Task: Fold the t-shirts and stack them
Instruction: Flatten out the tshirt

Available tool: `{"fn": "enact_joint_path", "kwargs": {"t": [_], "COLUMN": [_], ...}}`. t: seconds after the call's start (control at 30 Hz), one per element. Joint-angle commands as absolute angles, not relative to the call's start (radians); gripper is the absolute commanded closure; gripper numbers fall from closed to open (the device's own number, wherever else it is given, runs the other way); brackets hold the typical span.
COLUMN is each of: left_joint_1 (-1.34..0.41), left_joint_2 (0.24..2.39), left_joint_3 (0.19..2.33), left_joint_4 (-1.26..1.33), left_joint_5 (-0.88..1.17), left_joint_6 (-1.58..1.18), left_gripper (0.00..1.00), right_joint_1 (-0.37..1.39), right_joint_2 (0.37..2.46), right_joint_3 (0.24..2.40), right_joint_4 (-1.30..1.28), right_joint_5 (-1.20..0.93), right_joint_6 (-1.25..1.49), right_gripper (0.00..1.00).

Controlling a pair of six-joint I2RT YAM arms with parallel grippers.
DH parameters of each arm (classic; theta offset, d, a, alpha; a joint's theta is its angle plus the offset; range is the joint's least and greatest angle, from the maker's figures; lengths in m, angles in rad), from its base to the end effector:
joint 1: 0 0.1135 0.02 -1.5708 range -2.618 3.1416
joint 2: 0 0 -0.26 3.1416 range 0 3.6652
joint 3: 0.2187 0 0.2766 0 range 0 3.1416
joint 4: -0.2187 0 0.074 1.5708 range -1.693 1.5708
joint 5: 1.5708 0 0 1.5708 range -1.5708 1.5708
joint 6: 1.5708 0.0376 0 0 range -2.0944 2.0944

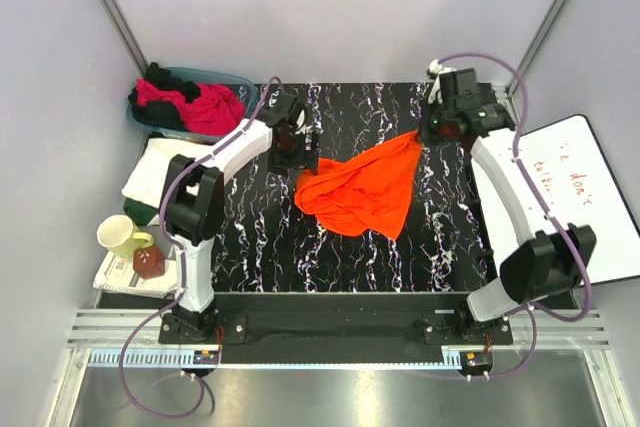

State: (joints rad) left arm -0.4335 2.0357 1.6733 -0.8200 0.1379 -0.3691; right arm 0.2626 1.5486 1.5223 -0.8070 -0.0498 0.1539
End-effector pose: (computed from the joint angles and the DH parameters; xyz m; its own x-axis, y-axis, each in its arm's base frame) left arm 0.4084 -0.1947 0.2033 -0.9505 0.0462 -0.3073 0.1291 0.9582 -0.2553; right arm 0.3479 0.0955 0.3438 -0.7510 -0.0433 -0.6588 -0.1786 0.9740 0.1395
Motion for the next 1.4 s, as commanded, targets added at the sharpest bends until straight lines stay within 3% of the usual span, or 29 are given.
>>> {"fn": "enact_joint_path", "kwargs": {"t": [0.0,0.4,0.67,0.7,0.8,0.83,0.97,1.17,1.37], "left_joint_1": [-0.440,-0.552,-0.594,-0.594,-0.591,-0.592,-0.568,-0.425,-0.368], "left_joint_2": [1.956,1.957,2.121,2.158,2.210,2.217,2.148,1.814,1.594], "left_joint_3": [1.637,1.641,1.755,1.767,1.798,1.804,1.740,1.557,1.574], "left_joint_4": [-0.776,-0.704,-0.686,-0.687,-0.698,-0.707,-0.729,-0.729,-0.749], "left_joint_5": [0.179,0.305,0.270,0.276,0.298,0.292,0.154,-0.024,-0.144], "left_joint_6": [-0.359,-0.308,-0.367,-0.367,-0.345,-0.335,-0.328,-0.383,-0.357], "left_gripper": [0.11,0.11,0.12,0.16,0.64,1.00,1.00,1.00,1.00], "right_joint_1": [0.255,0.253,0.255,0.253,0.253,0.253,0.253,0.253,0.253], "right_joint_2": [1.465,1.459,1.465,1.466,1.468,1.468,1.468,1.477,1.480], "right_joint_3": [1.635,1.660,1.678,1.683,1.689,1.692,1.700,1.710,1.735], "right_joint_4": [-0.830,-0.830,-0.833,-0.836,-0.842,-0.845,-0.851,-0.856,-0.853], "right_joint_5": [0.041,0.077,0.049,0.043,0.037,0.037,0.028,-0.041,-0.113], "right_joint_6": [0.084,0.098,0.112,0.115,0.117,0.120,0.117,0.118,0.121], "right_gripper": [1.00,1.00,1.00,1.00,1.00,1.00,1.00,1.00,1.00]}}
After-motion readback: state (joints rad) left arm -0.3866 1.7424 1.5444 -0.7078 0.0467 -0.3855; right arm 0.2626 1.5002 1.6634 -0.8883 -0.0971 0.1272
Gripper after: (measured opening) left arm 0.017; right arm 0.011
